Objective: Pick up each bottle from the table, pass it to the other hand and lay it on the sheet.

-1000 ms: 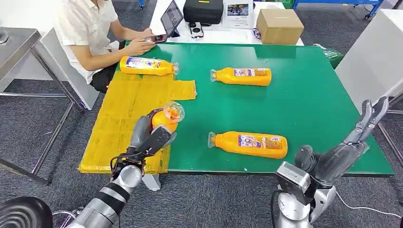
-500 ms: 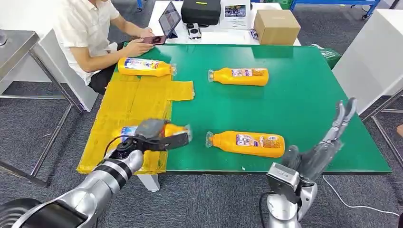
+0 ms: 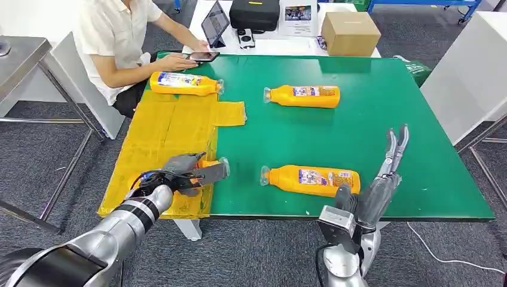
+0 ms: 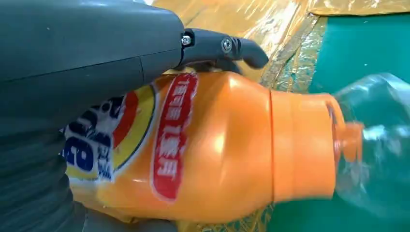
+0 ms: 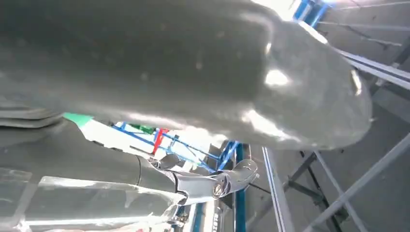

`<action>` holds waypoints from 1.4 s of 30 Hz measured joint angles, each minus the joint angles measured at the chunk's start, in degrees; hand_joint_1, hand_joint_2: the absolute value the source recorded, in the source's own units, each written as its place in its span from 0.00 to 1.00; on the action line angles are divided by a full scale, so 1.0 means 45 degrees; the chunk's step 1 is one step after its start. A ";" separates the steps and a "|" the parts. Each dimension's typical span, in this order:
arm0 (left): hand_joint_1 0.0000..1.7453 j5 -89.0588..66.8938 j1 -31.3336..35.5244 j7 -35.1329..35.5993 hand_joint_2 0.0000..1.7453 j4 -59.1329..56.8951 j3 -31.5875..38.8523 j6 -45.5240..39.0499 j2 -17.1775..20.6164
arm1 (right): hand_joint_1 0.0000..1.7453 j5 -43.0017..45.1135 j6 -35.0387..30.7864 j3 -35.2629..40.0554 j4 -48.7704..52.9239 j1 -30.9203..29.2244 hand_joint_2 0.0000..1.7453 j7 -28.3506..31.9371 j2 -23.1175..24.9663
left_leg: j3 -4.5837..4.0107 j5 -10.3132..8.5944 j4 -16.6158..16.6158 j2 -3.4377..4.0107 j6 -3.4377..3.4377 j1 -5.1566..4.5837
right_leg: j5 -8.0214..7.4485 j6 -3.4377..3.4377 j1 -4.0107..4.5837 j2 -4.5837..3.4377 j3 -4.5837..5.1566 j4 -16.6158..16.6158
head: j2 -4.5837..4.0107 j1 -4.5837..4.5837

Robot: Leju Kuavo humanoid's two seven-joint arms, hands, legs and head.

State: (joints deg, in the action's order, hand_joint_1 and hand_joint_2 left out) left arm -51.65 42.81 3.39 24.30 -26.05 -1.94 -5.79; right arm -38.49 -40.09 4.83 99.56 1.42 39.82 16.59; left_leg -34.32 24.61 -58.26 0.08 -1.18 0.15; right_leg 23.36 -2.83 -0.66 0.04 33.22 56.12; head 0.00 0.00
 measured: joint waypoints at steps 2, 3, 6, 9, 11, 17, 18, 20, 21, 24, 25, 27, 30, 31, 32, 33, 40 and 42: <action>0.00 0.0128 -0.0024 -0.0156 1.00 -0.0024 0.0164 -0.0059 -0.0005 | 0.00 0.0000 0.0000 0.0005 -0.0077 -0.0001 0.00 0.0000 -0.0009 | -0.0007 -0.0001 0.0000 0.0000 -0.0001 0.0000 | 0.0000 0.0000 0.0000 0.0002 0.0006 0.0000 | 0.0000 0.0005; 0.00 0.0132 -0.0026 -0.0176 1.00 -0.0034 0.0232 -0.0064 -0.0010 | 0.00 0.0000 0.0000 0.0015 -0.0111 -0.0001 0.00 0.0000 -0.0015 | -0.0011 -0.0001 0.0000 -0.0002 -0.0001 0.0000 | 0.0001 0.0000 0.0000 0.0005 0.0007 0.0000 | 0.0000 0.0005; 0.00 0.0157 -0.0027 -0.0230 1.00 -0.0053 0.0291 -0.0064 -0.0010 | 0.00 0.0000 0.0000 0.0024 -0.0194 0.0000 0.00 -0.0005 -0.0029 | -0.0014 -0.0001 0.0000 -0.0001 -0.0001 0.0000 | 0.0001 0.0000 0.0000 0.0005 0.0009 0.0000 | 0.0000 0.0000; 0.00 0.0721 -0.0086 -0.1100 1.00 -0.0049 0.0510 -0.0273 -0.0073 | 0.00 0.0068 0.0000 0.0044 -0.0257 0.0001 0.00 -0.0005 -0.0068 | -0.0016 -0.0001 0.0000 -0.0002 -0.0001 -0.0001 | 0.0002 0.0000 -0.0002 0.0005 0.0015 -0.0001 | 0.0000 0.0005; 0.00 0.1251 -0.0250 -0.2102 1.00 0.0039 0.0724 -0.0633 -0.0136 | 0.00 0.0088 0.0000 0.0049 -0.0282 0.0014 0.00 -0.0005 -0.0097 | -0.0020 -0.0001 -0.0001 -0.0005 -0.0001 -0.0003 | 0.0002 0.0000 -0.0003 0.0009 0.0019 -0.0001 | 0.0000 0.0000; 0.00 0.1555 -0.1077 -0.4023 1.00 0.1225 0.1039 -0.1813 -0.0447 | 0.00 0.0068 0.0000 0.0092 -0.0335 0.0092 0.00 0.0000 -0.0199 | -0.0086 -0.0009 -0.0005 -0.0026 -0.0009 -0.0006 | -0.0002 -0.0003 -0.0005 0.0025 0.0076 0.0000 | 0.0000 0.0005; 0.00 0.1463 -0.1216 -0.4072 1.00 0.1566 0.1030 -0.1924 -0.0505 | 0.00 0.0058 0.0000 0.0092 -0.0335 0.0123 0.00 0.0000 -0.0199 | -0.0095 -0.0009 -0.0006 -0.0026 -0.0009 -0.0008 | -0.0003 -0.0005 -0.0007 0.0025 0.0083 0.0000 | 0.0000 0.0005; 0.00 0.1356 -0.1491 -0.4091 1.00 0.2221 0.0981 -0.2089 -0.0549 | 0.00 0.0019 -0.0005 0.0092 -0.0335 0.0174 0.00 0.0000 -0.0209 | -0.0108 -0.0009 -0.0006 -0.0026 -0.0009 -0.0009 | -0.0002 -0.0005 -0.0009 0.0026 0.0098 0.0000 | 0.0000 0.0005; 0.00 0.1317 -0.1631 -0.4096 1.00 0.2551 0.0927 -0.2113 -0.0568 | 0.00 -0.0005 0.0000 0.0092 -0.0335 0.0192 0.00 0.0000 -0.0219 | -0.0119 -0.0009 -0.0007 -0.0026 -0.0009 -0.0009 | -0.0002 -0.0005 -0.0009 0.0026 0.0106 0.0001 | 0.0000 0.0005; 0.00 0.1032 -0.2255 -0.4130 1.00 0.4058 0.0520 -0.2530 -0.0564 | 0.00 -0.0122 0.0000 0.0087 -0.0335 0.0278 0.00 0.0000 -0.0233 | -0.0158 -0.0008 -0.0007 -0.0026 -0.0008 -0.0009 | -0.0002 -0.0005 -0.0008 0.0026 0.0148 0.0001 | 0.0000 0.0005; 0.00 0.0850 -0.2417 -0.4081 1.00 0.4514 0.0349 -0.2692 -0.0549 | 0.00 -0.0121 -0.0005 0.0087 -0.0335 0.0305 0.00 0.0000 -0.0238 | -0.0169 -0.0008 -0.0007 -0.0026 -0.0008 -0.0009 | -0.0002 -0.0005 -0.0008 0.0026 0.0160 0.0001 | 0.0000 0.0000; 0.00 0.0764 -0.2701 -0.4032 1.00 0.5335 0.0004 -0.2866 -0.0510 | 0.00 -0.0126 -0.0005 0.0078 -0.0330 0.0348 0.00 0.0000 -0.0248 | -0.0183 -0.0008 -0.0007 -0.0026 -0.0008 -0.0008 | -0.0001 -0.0005 -0.0007 0.0026 0.0172 0.0002 | 0.0000 0.0000; 0.00 0.0759 -0.2998 -0.4028 1.00 0.6332 -0.0345 -0.2920 -0.0486 | 0.00 -0.0131 -0.0005 0.0078 -0.0330 0.0390 0.00 0.0000 -0.0286 | -0.0192 -0.0007 -0.0006 -0.0026 -0.0008 -0.0008 | 0.0000 -0.0004 -0.0008 0.0026 0.0179 0.0001 | 0.0000 0.0005; 0.00 0.0754 -0.3062 -0.4013 1.00 0.6539 -0.0423 -0.2920 -0.0471 | 0.00 -0.0131 -0.0005 0.0073 -0.0330 0.0405 0.00 0.0000 -0.0291 | -0.0192 -0.0007 -0.0006 -0.0026 -0.0008 -0.0008 | 0.0000 -0.0004 -0.0008 0.0026 0.0180 0.0000 | 0.0000 0.0000; 0.00 0.0754 -0.3110 -0.4013 1.00 0.6718 -0.0486 -0.2924 -0.0452 | 0.00 -0.0131 0.0000 0.0073 -0.0330 0.0417 0.00 0.0000 -0.0291 | -0.0193 -0.0007 -0.0006 -0.0026 -0.0008 -0.0009 | 0.0000 -0.0004 -0.0008 0.0026 0.0181 0.0000 | 0.0000 0.0000; 0.00 0.0745 -0.3152 -0.4013 1.00 0.6877 -0.0525 -0.2924 -0.0442 | 0.00 -0.0131 -0.0005 0.0073 -0.0330 0.0420 0.00 0.0000 -0.0291 | -0.0193 -0.0007 -0.0006 -0.0026 -0.0008 -0.0008 | 0.0000 -0.0004 -0.0008 0.0026 0.0182 0.0000 | 0.0000 0.0005; 0.00 0.0609 -0.3483 -0.3926 1.00 0.7719 -0.0778 -0.3474 -0.0345 | 0.00 -0.0136 -0.0005 0.0073 -0.0325 0.0454 0.00 0.0000 -0.0296 | -0.0192 -0.0008 -0.0006 -0.0025 -0.0008 -0.0009 | -0.0001 -0.0004 -0.0008 0.0025 0.0182 0.0000 | 0.0000 0.0000; 0.00 0.1100 -0.3703 -0.4301 1.00 0.8122 -0.0855 -0.3804 -0.0335 | 0.00 -0.0136 -0.0005 0.0073 -0.0325 0.0504 1.00 0.0000 -0.0301 | -0.0193 -0.0008 -0.0007 -0.0026 -0.0008 -0.0009 | 0.0000 -0.0004 -0.0008 0.0026 0.0182 0.0001 | 0.0000 0.0005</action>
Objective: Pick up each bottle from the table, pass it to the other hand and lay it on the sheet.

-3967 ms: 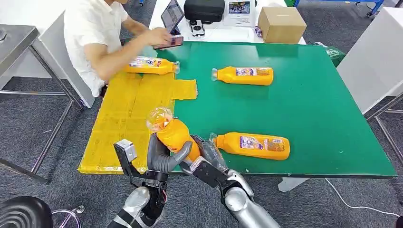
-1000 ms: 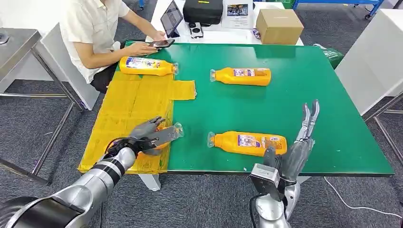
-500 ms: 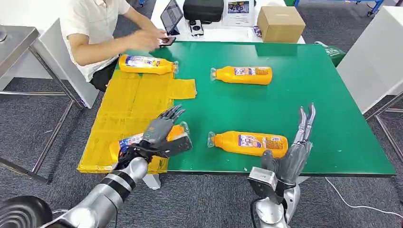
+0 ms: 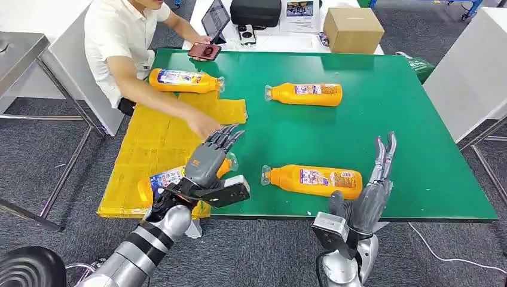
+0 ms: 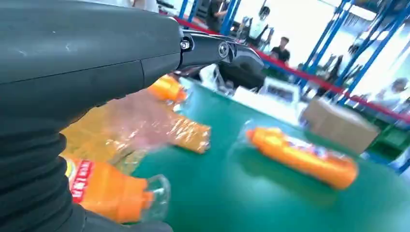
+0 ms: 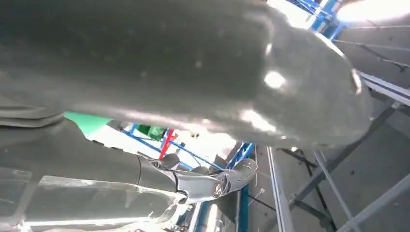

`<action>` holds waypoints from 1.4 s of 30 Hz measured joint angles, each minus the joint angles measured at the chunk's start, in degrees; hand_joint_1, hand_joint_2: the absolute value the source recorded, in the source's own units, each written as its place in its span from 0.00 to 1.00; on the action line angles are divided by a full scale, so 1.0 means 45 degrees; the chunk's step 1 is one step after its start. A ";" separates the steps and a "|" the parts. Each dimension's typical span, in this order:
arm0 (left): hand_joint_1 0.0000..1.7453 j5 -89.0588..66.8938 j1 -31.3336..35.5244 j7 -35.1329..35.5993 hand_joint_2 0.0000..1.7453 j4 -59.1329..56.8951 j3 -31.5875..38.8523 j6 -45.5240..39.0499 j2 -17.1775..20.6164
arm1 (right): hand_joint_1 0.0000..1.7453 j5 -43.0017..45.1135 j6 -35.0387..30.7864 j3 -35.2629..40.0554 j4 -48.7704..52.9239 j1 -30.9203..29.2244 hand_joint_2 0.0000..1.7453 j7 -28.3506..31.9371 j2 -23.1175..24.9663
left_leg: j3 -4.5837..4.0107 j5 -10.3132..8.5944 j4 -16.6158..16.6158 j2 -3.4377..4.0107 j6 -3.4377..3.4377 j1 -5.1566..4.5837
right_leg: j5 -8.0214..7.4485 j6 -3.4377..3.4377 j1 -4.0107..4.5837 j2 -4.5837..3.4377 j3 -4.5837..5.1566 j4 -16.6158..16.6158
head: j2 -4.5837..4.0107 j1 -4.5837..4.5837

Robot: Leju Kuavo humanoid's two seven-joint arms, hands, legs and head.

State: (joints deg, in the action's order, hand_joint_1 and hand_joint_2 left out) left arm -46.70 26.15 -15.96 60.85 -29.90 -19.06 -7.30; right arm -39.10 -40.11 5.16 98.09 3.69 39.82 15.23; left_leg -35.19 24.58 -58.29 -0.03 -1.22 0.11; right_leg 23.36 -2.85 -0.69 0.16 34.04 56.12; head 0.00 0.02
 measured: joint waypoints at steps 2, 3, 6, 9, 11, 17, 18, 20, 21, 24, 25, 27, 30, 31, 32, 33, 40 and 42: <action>0.00 0.1359 -0.0520 -0.0642 1.00 0.0773 0.0005 -0.0228 -0.0010 | 0.00 -0.0059 0.0000 -0.0005 0.0000 0.0057 1.00 0.0000 0.0000 | -0.0002 0.0004 0.0000 0.0000 0.0002 0.0000 | 0.0002 0.0000 0.0000 -0.0003 0.0002 0.0000 | 0.0000 -0.0005; 0.00 0.3047 -0.0891 -0.1177 1.00 0.1318 0.0068 -0.0184 -0.0117 | 0.00 -0.0370 0.0000 -0.0029 -0.0083 0.0099 1.00 0.0000 -0.0010 | -0.0003 0.0008 0.0000 0.0001 0.0003 0.0000 | 0.0005 0.0001 0.0000 -0.0003 0.0005 -0.0001 | 0.0000 -0.0005; 0.00 0.9654 -0.2497 -0.1918 1.00 0.3222 0.0408 0.0409 -0.0695 | 0.00 -0.1483 0.0005 -0.0365 -0.1255 0.0236 1.00 -0.0010 -0.0263 | -0.0004 0.0033 0.0000 0.0007 0.0014 -0.0006 | 0.0036 -0.0025 -0.0010 -0.0008 0.0013 -0.0011 | 0.0000 -0.0005; 0.00 1.3088 -0.3683 -0.2558 1.00 0.4297 0.0466 -0.0281 -0.0947 | 0.00 -0.2191 0.0005 -0.1312 -0.2007 0.0390 1.00 -0.0005 -0.0602 | -0.0020 0.0037 0.0000 -0.0032 0.0008 -0.0010 | 0.0042 -0.0033 -0.0018 0.0013 0.0012 -0.0014 | 0.0000 -0.0010; 0.00 1.3624 -0.4209 -0.2739 1.00 0.4721 0.0457 -0.0373 -0.0947 | 0.00 -0.2220 0.0000 -0.1881 -0.2347 0.0469 1.00 -0.0010 -0.0885 | -0.0021 0.0037 0.0000 -0.0040 0.0008 -0.0012 | 0.0043 -0.0034 -0.0020 0.0019 0.0011 -0.0015 | 0.0000 0.0000; 0.00 1.4361 -0.5018 -0.3001 1.00 0.5551 0.0301 -0.0271 -0.0933 | 0.00 -0.2443 0.0000 -0.2832 -0.3318 0.0552 1.00 -0.0010 -0.1730 | -0.0022 0.0039 0.0000 -0.0036 0.0003 -0.0016 | 0.0040 -0.0036 -0.0021 0.0016 0.0010 -0.0014 | 0.0000 -0.0005; 0.00 1.4351 -0.5039 -0.3030 1.00 0.5623 0.0248 -0.0271 -0.0933 | 0.00 -0.2530 0.0000 -0.2837 -0.3453 0.0525 1.00 -0.0005 -0.1840 | -0.0022 0.0038 0.0000 -0.0036 0.0003 -0.0016 | 0.0040 -0.0036 -0.0020 0.0017 0.0009 -0.0013 | 0.0000 -0.0005; 0.00 1.4264 -0.5052 -0.3064 1.00 0.5691 0.0112 -0.0271 -0.0918 | 0.00 -0.2662 0.0000 -0.2841 -0.3681 0.0429 1.00 -0.0005 -0.2010 | -0.0020 0.0036 0.0000 -0.0036 0.0003 -0.0014 | 0.0039 -0.0036 -0.0019 0.0016 0.0009 -0.0012 | 0.0000 -0.0005; 0.00 1.4235 -0.5054 -0.3069 1.00 0.5706 0.0078 -0.0267 -0.0918 | 0.00 -0.2705 0.0000 -0.2841 -0.3768 0.0389 1.00 -0.0005 -0.2059 | -0.0018 0.0035 0.0000 -0.0036 0.0003 -0.0013 | 0.0039 -0.0035 -0.0019 0.0016 0.0008 -0.0011 | 0.0000 -0.0005; 0.00 1.4230 -0.5064 -0.3083 1.00 0.5779 0.0010 -0.0262 -0.0908 | 0.00 -0.2730 -0.0005 -0.2841 -0.3968 0.0331 1.00 -0.0005 -0.2200 | -0.0017 0.0033 0.0000 -0.0035 0.0003 -0.0013 | 0.0039 -0.0035 -0.0019 0.0017 0.0006 -0.0010 | 0.0000 -0.0005; 0.00 1.4230 -0.5071 -0.3083 1.00 0.5794 -0.0004 -0.0262 -0.0908 | 0.00 -0.2730 -0.0009 -0.2841 -0.4016 0.0317 1.00 -0.0005 -0.2229 | -0.0018 0.0033 0.0000 -0.0035 0.0002 -0.0013 | 0.0039 -0.0035 -0.0019 0.0017 0.0006 -0.0010 | 0.0000 -0.0005; 0.00 1.4171 -0.5072 -0.3118 1.00 0.5799 -0.0024 -0.0262 -0.0908 | 0.00 -0.2822 -0.0010 -0.2841 -0.4119 0.0255 1.00 -0.0005 -0.2268 | -0.0018 0.0033 0.0000 -0.0035 0.0003 -0.0013 | 0.0039 -0.0035 -0.0020 0.0016 0.0006 -0.0008 | 0.0000 -0.0005; 0.00 1.4113 -0.5069 -0.3142 1.00 0.5799 -0.0219 -0.0096 -0.0903 | 0.00 -0.3498 -0.0010 -0.2851 -0.4426 0.0002 1.00 -0.0020 -0.2366 | -0.0019 0.0033 0.0000 -0.0033 0.0002 -0.0014 | 0.0039 -0.0036 -0.0021 0.0016 0.0007 -0.0009 | 0.0000 -0.0005; 0.00 1.4118 -0.5068 -0.3147 1.00 0.5799 -0.0282 -0.0029 -0.0903 | 0.00 -0.3647 -0.0010 -0.2851 -0.4623 -0.0139 1.00 -0.0140 -0.2447 | -0.0020 0.0034 0.0000 -0.0032 0.0002 -0.0015 | 0.0038 -0.0036 -0.0022 0.0015 0.0005 -0.0010 | 0.0000 -0.0005; 0.00 1.4128 -0.5063 -0.3147 1.00 0.5799 -0.0340 -0.0004 -0.0903 | 0.00 -0.3672 -0.0010 -0.2832 -0.4839 -0.0301 1.00 -0.0351 -0.2531 | -0.0021 0.0034 0.0000 -0.0033 0.0002 -0.0016 | 0.0037 -0.0037 -0.0022 0.0016 0.0002 -0.0011 | 0.0000 -0.0005; 0.00 1.4211 -0.5054 -0.3147 1.00 0.5794 -0.0431 0.0015 -0.0903 | 0.00 -0.3682 -0.0010 -0.2697 -0.5175 -0.0532 1.00 -0.0687 -0.2646 | -0.0020 0.0032 0.0000 -0.0032 0.0000 -0.0016 | 0.0035 -0.0040 -0.0022 0.0016 0.0002 -0.0011 | 0.0000 -0.0005; 0.00 1.4405 -0.4841 -0.3156 1.00 0.5687 -0.0777 0.0122 -0.0928 | 0.00 -0.3755 -0.0010 -0.1515 -0.7175 -0.1933 1.00 -0.1690 -0.3502 | -0.0016 0.0017 -0.0003 -0.0033 -0.0018 -0.0020 | 0.0029 -0.0041 -0.0023 0.0018 -0.0002 -0.0010 | 0.0000 -0.0005; 0.00 1.4540 -0.4788 -0.3156 1.00 0.5629 -0.0821 0.0122 -0.0937 | 0.00 -0.3580 -0.0005 -0.1104 -0.7755 -0.2241 1.00 -0.1850 -0.3662 | -0.0016 0.0018 -0.0003 -0.0033 -0.0018 -0.0019 | 0.0029 -0.0041 -0.0021 0.0016 0.0001 -0.0009 | 0.0000 -0.0005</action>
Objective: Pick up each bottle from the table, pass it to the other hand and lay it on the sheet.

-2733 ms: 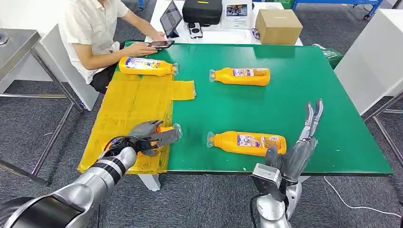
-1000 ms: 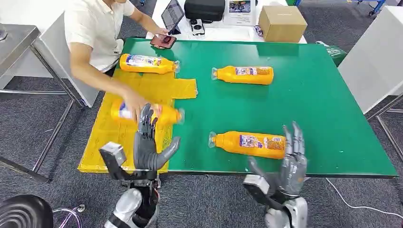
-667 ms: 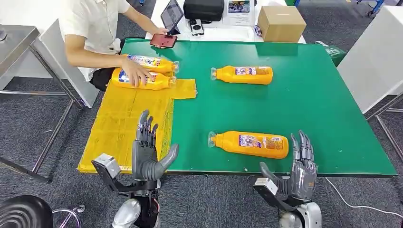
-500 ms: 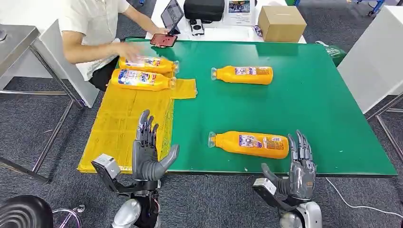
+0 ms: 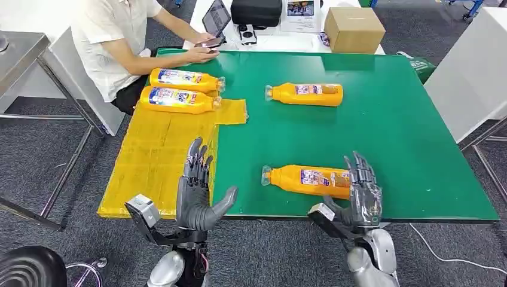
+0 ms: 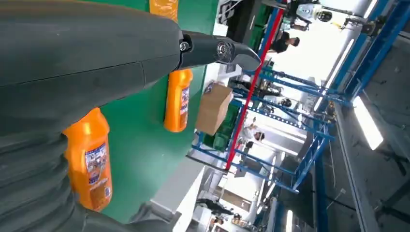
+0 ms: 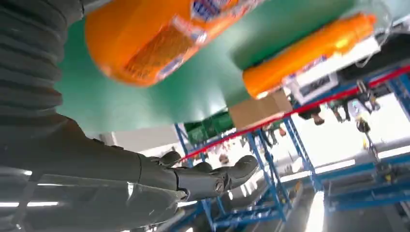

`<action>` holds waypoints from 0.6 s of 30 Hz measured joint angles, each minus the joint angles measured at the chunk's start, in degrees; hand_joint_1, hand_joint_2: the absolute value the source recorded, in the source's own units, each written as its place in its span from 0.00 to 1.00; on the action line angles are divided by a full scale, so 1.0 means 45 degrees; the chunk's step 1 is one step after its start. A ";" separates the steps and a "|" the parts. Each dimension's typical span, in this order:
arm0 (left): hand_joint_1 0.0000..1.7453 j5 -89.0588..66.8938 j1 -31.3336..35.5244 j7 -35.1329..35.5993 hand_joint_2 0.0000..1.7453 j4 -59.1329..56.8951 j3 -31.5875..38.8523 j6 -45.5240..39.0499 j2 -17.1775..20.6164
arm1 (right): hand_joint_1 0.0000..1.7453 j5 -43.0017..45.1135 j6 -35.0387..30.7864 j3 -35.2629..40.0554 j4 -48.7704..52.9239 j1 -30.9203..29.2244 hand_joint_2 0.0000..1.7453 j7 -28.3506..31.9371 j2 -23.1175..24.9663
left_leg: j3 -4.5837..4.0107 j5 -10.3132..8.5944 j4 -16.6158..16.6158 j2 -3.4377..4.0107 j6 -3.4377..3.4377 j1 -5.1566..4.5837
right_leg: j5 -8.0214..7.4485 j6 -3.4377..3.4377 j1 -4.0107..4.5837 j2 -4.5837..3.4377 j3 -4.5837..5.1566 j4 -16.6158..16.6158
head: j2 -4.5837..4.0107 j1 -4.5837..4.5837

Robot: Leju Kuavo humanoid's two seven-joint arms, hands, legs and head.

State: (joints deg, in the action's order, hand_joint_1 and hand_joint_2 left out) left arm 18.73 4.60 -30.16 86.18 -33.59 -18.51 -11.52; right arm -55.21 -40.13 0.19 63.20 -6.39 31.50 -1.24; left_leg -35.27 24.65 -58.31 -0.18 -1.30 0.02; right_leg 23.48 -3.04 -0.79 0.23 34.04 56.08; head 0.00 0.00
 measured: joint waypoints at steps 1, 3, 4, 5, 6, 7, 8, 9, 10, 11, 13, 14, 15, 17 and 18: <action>0.00 0.0063 0.0052 0.0005 1.00 -0.0034 -0.0014 -0.0005 0.0000 | 0.00 0.0092 0.0019 0.0218 -0.0272 -0.0166 1.00 -0.0111 -0.0073 | 0.0000 0.0000 0.0000 0.0000 0.0000 0.0001 | 0.0000 0.0000 0.0000 0.0000 0.0001 0.0000 | 0.0000 -0.0005; 0.00 0.0117 0.0155 0.0019 1.00 -0.0093 -0.0019 -0.0015 -0.0010 | 0.00 0.0239 0.0278 0.0643 -0.0747 -0.0481 1.00 -0.0390 -0.0186 | 0.0001 0.0000 0.0000 0.0001 0.0000 0.0002 | 0.0001 0.0000 0.0000 0.0002 0.0002 0.0001 | 0.0000 -0.0005; 0.00 0.0228 0.0176 0.0039 1.00 -0.0126 -0.0019 -0.0019 -0.0010 | 0.00 0.0278 0.0504 0.0898 -0.1031 -0.0614 1.00 -0.0587 -0.0282 | 0.0000 0.0000 0.0000 -0.0001 0.0001 0.0002 | 0.0001 0.0000 0.0000 0.0003 0.0002 0.0001 | 0.0000 -0.0005; 0.00 0.0272 0.0190 0.0083 1.00 -0.0161 -0.0019 -0.0019 -0.0019 | 0.00 0.0287 0.0631 0.1088 -0.1234 -0.0728 1.00 -0.0713 -0.0345 | -0.0003 0.0000 0.0000 -0.0001 0.0001 0.0002 | 0.0001 0.0000 0.0000 0.0003 0.0002 0.0001 | 0.0000 0.0000; 0.00 0.0374 0.0212 0.0140 1.00 -0.0199 -0.0024 -0.0019 -0.0024 | 0.00 0.0296 0.0738 0.1297 -0.1506 -0.0891 1.00 -0.0879 -0.0403 | -0.0003 0.0000 0.0000 0.0001 0.0001 0.0002 | 0.0001 0.0000 0.0000 0.0002 0.0004 0.0002 | 0.0000 0.0000; 0.00 0.0438 0.0252 0.0214 1.00 -0.0238 -0.0029 -0.0019 -0.0044 | 0.00 0.0355 0.0807 0.1478 -0.1761 -0.1054 1.00 -0.0992 -0.0462 | -0.0004 0.0000 0.0000 0.0001 0.0000 0.0001 | 0.0001 0.0000 -0.0001 0.0002 0.0003 0.0001 | 0.0000 -0.0005; 0.00 0.0511 0.0311 0.0248 1.00 -0.0282 -0.0049 -0.0019 -0.0053 | 0.00 0.0409 0.0909 0.1649 -0.2014 -0.1202 1.00 -0.1055 -0.0491 | -0.0004 0.0000 0.0000 0.0002 0.0000 0.0001 | 0.0001 0.0000 -0.0001 0.0002 0.0003 0.0001 | 0.0000 0.0000; 0.00 0.0515 0.0362 0.0267 1.00 -0.0331 -0.0068 -0.0044 -0.0068 | 0.00 0.0442 0.1034 0.1841 -0.2264 -0.1327 1.00 -0.1122 -0.0545 | -0.0004 0.0000 0.0000 0.0000 0.0000 -0.0001 | 0.0001 0.0000 -0.0003 0.0003 0.0002 0.0000 | 0.0000 0.0000; 0.00 0.0584 0.0392 0.0311 1.00 -0.0365 -0.0083 -0.0068 -0.0078 | 0.00 0.0457 0.1147 0.1998 -0.2427 -0.1416 1.00 -0.1171 -0.0574 | -0.0003 0.0000 0.0000 -0.0002 0.0000 -0.0002 | 0.0001 0.0000 -0.0003 0.0004 0.0002 0.0000 | 0.0000 0.0000; 0.00 0.0666 0.0407 0.0408 1.00 -0.0394 -0.0097 -0.0112 -0.0083 | 0.00 0.0452 0.1239 0.2144 -0.2577 -0.1489 1.00 -0.1279 -0.0598 | -0.0003 0.0000 0.0000 -0.0002 0.0000 -0.0003 | 0.0001 0.0000 -0.0004 0.0004 0.0002 0.0000 | 0.0000 0.0000; 0.00 0.0773 0.0422 0.0631 1.00 -0.0495 -0.0117 -0.0160 -0.0083 | 0.00 0.0418 0.1487 0.2516 -0.2896 -0.1587 1.00 -0.1541 -0.0690 | -0.0003 0.0000 -0.0001 -0.0002 0.0000 -0.0004 | 0.0001 0.0000 -0.0004 0.0004 0.0004 -0.0001 | 0.0000 -0.0005; 0.00 0.0753 0.0453 0.0709 1.00 -0.0564 -0.0131 -0.0238 -0.0083 | 0.00 0.0394 0.1584 0.2654 -0.3004 -0.1603 1.00 -0.1696 -0.0773 | -0.0003 0.0000 -0.0002 -0.0004 0.0000 -0.0004 | 0.0001 0.0000 -0.0003 0.0007 0.0003 -0.0001 | 0.0000 0.0000; 0.00 0.0744 0.0482 0.0763 1.00 -0.0642 -0.0141 -0.0262 -0.0083 | 0.00 0.0389 0.1603 0.2780 -0.3072 -0.1622 1.00 -0.1793 -0.0841 | -0.0003 0.0000 -0.0002 -0.0003 0.0000 -0.0004 | 0.0001 0.0000 -0.0003 0.0007 0.0002 -0.0001 | 0.0000 0.0000; 0.00 0.0739 0.0542 0.0811 1.00 -0.0787 -0.0146 -0.0267 -0.0083 | 0.00 0.0389 0.1608 0.2994 -0.3184 -0.1683 1.00 -0.1861 -0.0987 | -0.0002 0.0001 -0.0002 0.0000 0.0000 -0.0004 | 0.0001 0.0000 -0.0002 0.0004 0.0003 -0.0002 | 0.0000 -0.0005; 0.00 0.0734 0.0582 0.0826 1.00 -0.0850 -0.0175 -0.0267 -0.0083 | 0.00 0.0389 0.1608 0.3081 -0.3242 -0.1718 1.00 -0.1880 -0.1021 | 0.0000 0.0001 -0.0002 0.0001 0.0000 -0.0004 | 0.0001 0.0000 -0.0002 0.0004 0.0002 -0.0002 | 0.0000 0.0000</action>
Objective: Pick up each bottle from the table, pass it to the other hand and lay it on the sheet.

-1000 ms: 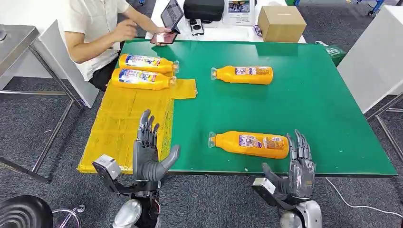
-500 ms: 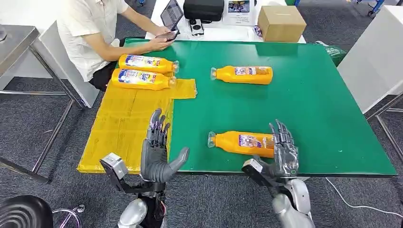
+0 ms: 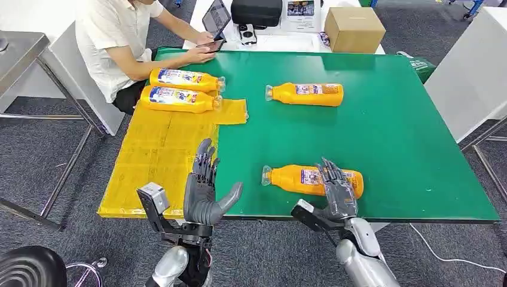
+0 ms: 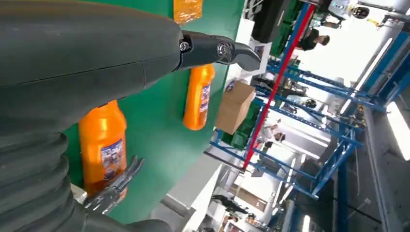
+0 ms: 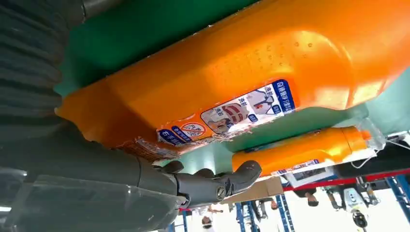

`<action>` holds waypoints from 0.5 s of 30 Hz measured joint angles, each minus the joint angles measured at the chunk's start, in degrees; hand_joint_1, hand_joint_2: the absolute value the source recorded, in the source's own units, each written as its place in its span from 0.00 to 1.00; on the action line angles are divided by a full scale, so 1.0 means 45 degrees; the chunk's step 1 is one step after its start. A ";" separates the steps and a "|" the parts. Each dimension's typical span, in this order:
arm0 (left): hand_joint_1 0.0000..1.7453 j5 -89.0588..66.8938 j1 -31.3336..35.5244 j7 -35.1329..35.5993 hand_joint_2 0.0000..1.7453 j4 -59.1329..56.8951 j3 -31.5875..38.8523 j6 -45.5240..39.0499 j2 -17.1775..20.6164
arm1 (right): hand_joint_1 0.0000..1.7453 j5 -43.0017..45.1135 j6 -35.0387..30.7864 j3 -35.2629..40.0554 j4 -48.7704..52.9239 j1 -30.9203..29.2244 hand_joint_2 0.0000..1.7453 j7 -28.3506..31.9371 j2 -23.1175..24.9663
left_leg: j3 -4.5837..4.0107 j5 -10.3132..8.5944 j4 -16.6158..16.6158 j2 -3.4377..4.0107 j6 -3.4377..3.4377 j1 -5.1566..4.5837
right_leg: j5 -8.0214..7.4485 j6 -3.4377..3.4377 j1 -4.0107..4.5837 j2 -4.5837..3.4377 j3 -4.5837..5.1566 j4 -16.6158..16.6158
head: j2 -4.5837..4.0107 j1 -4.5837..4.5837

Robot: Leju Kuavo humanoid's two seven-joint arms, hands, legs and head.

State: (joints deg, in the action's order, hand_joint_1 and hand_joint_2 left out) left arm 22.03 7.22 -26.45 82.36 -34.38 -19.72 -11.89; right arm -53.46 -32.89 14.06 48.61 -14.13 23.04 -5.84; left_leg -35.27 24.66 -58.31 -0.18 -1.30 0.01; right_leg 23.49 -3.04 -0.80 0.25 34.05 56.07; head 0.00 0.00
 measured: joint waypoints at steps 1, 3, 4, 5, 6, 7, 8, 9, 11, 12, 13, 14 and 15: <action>0.00 0.0000 0.0020 0.0000 1.00 -0.0048 -0.0029 0.0000 0.0000 | 0.00 0.0000 0.0000 0.0068 -0.0024 -0.0024 1.00 -0.0010 -0.0058 | 0.0001 0.0000 0.0000 -0.0001 0.0000 0.0000 | 0.0000 0.0000 0.0000 0.0001 -0.0002 0.0000 | 0.0000 -0.0005; 0.00 0.0000 0.0031 0.0000 1.00 -0.0116 -0.0077 0.0000 0.0000 | 0.00 0.0005 0.0005 0.0169 -0.0082 -0.0076 1.00 -0.0019 -0.0111 | 0.0002 0.0000 0.0000 -0.0001 0.0000 0.0000 | 0.0000 0.0000 0.0000 0.0001 -0.0002 -0.0001 | 0.0000 -0.0005; 0.00 0.0000 0.0038 0.0000 1.00 -0.0150 -0.0097 -0.0005 0.0000 | 0.00 0.0005 0.0005 0.0218 -0.0106 -0.0089 1.00 -0.0039 -0.0136 | 0.0004 0.0000 0.0000 -0.0001 0.0000 0.0000 | 0.0000 0.0000 0.0000 0.0001 -0.0004 -0.0001 | 0.0000 0.0000; 0.00 0.0000 0.0049 0.0000 1.00 -0.0189 -0.0116 -0.0005 0.0000 | 0.00 0.0005 0.0005 0.0252 -0.0126 -0.0104 1.00 -0.0044 -0.0165 | 0.0006 -0.0001 0.0000 -0.0001 -0.0001 0.0000 | 0.0000 0.0000 0.0000 0.0001 -0.0006 0.0000 | 0.0000 0.0000; 0.00 0.0000 0.0051 0.0000 1.00 -0.0204 -0.0131 -0.0005 0.0000 | 0.00 0.0005 0.0010 0.0277 -0.0141 -0.0122 1.00 -0.0044 -0.0185 | 0.0009 -0.0001 0.0000 -0.0001 -0.0001 0.0000 | 0.0000 0.0000 -0.0001 0.0001 -0.0010 -0.0001 | 0.0000 0.0000; 0.00 -0.0005 0.0054 0.0000 1.00 -0.0228 -0.0136 -0.0005 0.0000 | 0.00 0.0005 0.0010 0.0286 -0.0165 -0.0138 1.00 -0.0044 -0.0194 | 0.0011 -0.0001 0.0000 -0.0001 -0.0001 0.0000 | 0.0000 0.0000 -0.0001 0.0001 -0.0013 -0.0001 | 0.0000 -0.0005; 0.00 -0.0005 0.0056 0.0000 1.00 -0.0247 -0.0141 -0.0005 0.0000 | 0.00 0.0005 0.0005 0.0286 -0.0175 -0.0142 1.00 -0.0044 -0.0194 | 0.0012 -0.0001 0.0000 -0.0001 -0.0001 0.0000 | 0.0000 0.0000 -0.0001 0.0001 -0.0014 -0.0001 | 0.0000 0.0000; 0.00 -0.0005 0.0056 0.0000 1.00 -0.0257 -0.0141 -0.0005 0.0000 | 0.00 0.0005 0.0005 0.0296 -0.0184 -0.0142 1.00 -0.0044 -0.0199 | 0.0013 -0.0001 0.0000 -0.0001 -0.0001 0.0000 | 0.0000 0.0000 -0.0001 0.0001 -0.0015 -0.0001 | 0.0000 0.0000; 0.00 -0.0005 0.0061 0.0000 1.00 -0.0277 -0.0141 -0.0005 0.0000 | 0.00 0.0005 0.0010 0.0325 -0.0194 -0.0143 1.00 -0.0044 -0.0204 | 0.0014 -0.0001 0.0000 -0.0001 -0.0001 0.0000 | -0.0001 0.0000 -0.0001 0.0001 -0.0015 0.0000 | 0.0000 0.0000; 0.00 -0.0014 0.0063 0.0005 1.00 -0.0291 -0.0141 -0.0009 0.0000 | 0.00 -0.0020 0.0005 0.0349 -0.0204 -0.0145 1.00 -0.0068 -0.0218 | 0.0015 -0.0001 0.0000 -0.0001 -0.0001 0.0000 | -0.0001 0.0000 -0.0001 0.0001 -0.0015 -0.0001 | 0.0000 0.0000; 0.00 -0.0054 0.0065 0.0068 1.00 -0.0296 -0.0141 -0.0034 0.0000 | 0.00 -0.0219 -0.0005 0.0393 -0.0209 -0.0148 1.00 -0.0278 -0.0243 | 0.0015 -0.0001 0.0000 -0.0001 -0.0001 0.0000 | -0.0001 0.0000 -0.0001 0.0001 -0.0016 0.0000 | 0.0000 -0.0005; 0.00 -0.0083 0.0077 0.0161 1.00 -0.0306 -0.0146 -0.0039 0.0000 | 0.00 -0.0477 -0.0063 0.0442 -0.0209 -0.0159 1.00 -0.0530 -0.0277 | 0.0016 -0.0001 0.0000 -0.0002 -0.0001 0.0000 | -0.0001 0.0000 -0.0001 0.0002 -0.0016 -0.0002 | 0.0000 -0.0005; 0.00 -0.0083 0.0089 0.0253 1.00 -0.0330 -0.0146 -0.0039 0.0000 | 0.00 -0.0744 -0.0141 0.0515 -0.0213 -0.0182 1.00 -0.0802 -0.0325 | 0.0016 -0.0001 0.0000 -0.0002 -0.0001 0.0000 | -0.0001 0.0000 -0.0001 0.0002 -0.0017 -0.0002 | 0.0000 0.0000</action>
State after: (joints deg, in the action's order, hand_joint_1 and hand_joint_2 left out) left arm 21.66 7.62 -25.31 80.87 -35.04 -19.89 -11.89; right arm -56.81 -33.53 16.37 47.65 -14.95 19.43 -7.30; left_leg -35.19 24.66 -58.32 -0.18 -1.30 0.00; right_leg 23.49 -3.04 -0.80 0.26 33.98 56.07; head 0.00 0.00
